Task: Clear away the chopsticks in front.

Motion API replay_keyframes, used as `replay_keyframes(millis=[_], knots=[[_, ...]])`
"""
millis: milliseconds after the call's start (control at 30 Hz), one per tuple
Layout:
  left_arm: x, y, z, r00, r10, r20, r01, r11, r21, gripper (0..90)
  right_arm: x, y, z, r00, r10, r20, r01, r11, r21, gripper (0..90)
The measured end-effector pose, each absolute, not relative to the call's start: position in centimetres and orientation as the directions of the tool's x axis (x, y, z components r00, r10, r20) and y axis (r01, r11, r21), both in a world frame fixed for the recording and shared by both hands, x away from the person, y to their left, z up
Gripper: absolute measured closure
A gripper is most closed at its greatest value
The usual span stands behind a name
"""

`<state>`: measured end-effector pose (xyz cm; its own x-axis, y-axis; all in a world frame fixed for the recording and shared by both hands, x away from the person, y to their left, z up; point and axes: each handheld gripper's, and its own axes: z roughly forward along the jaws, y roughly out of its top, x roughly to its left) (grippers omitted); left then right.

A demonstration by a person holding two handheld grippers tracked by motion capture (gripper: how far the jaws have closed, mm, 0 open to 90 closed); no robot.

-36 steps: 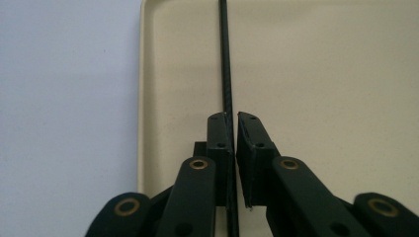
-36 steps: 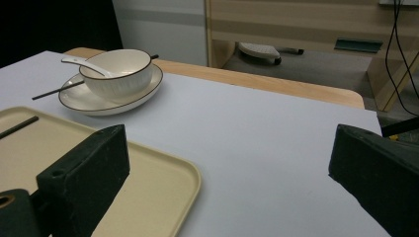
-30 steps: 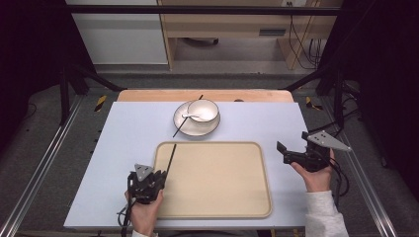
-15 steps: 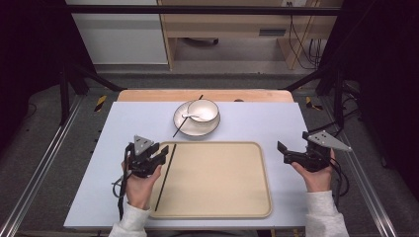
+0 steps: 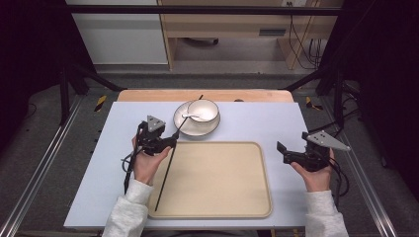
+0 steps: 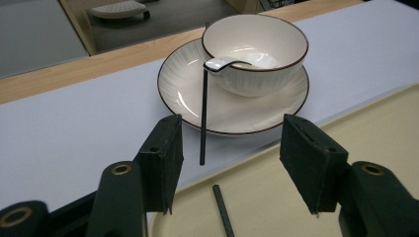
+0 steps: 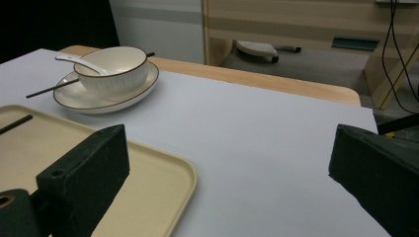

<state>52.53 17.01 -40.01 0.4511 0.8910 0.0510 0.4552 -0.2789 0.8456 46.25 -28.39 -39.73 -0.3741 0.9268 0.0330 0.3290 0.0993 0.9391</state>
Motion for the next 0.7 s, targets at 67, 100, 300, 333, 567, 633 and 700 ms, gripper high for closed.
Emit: replay_keyframes(millis=[67,100,300,333,567,633,700], knots=[[52.9,17.0,-40.2,0.45,0.891,0.051,0.463,-0.281,0.841,39.2,46.3,-28.4,-39.7,-0.376,0.926,0.031,0.329,0.102,0.939,2.4],[53.2,17.0,-40.4,0.449,0.892,0.046,0.469,-0.279,0.838,39.2,46.3,-28.4,-39.7,-0.376,0.926,0.033,0.33,0.101,0.939,2.4],[55.3,16.6,-41.7,0.455,0.888,0.068,0.488,-0.313,0.815,35.0,46.4,-28.3,-39.9,-0.376,0.926,0.028,0.334,0.107,0.936,2.5],[55.3,16.6,-41.7,0.455,0.888,0.068,0.488,-0.313,0.815,34.6,46.4,-28.3,-39.9,-0.375,0.927,0.028,0.334,0.107,0.937,2.5],[56.9,16.7,-42.9,0.455,0.886,0.086,0.524,-0.345,0.778,35.5,46.5,-28.3,-40.0,-0.377,0.926,0.028,0.334,0.108,0.936,2.4],[57.4,16.5,-42.8,0.456,0.886,0.083,0.526,-0.344,0.778,36.3,46.5,-28.3,-40.0,-0.377,0.926,0.027,0.334,0.108,0.937,2.5],[57.9,16.2,-42.6,0.462,0.882,0.096,0.523,-0.358,0.773,37.4,46.5,-28.3,-39.9,-0.374,0.927,0.026,0.334,0.108,0.936,2.4]])
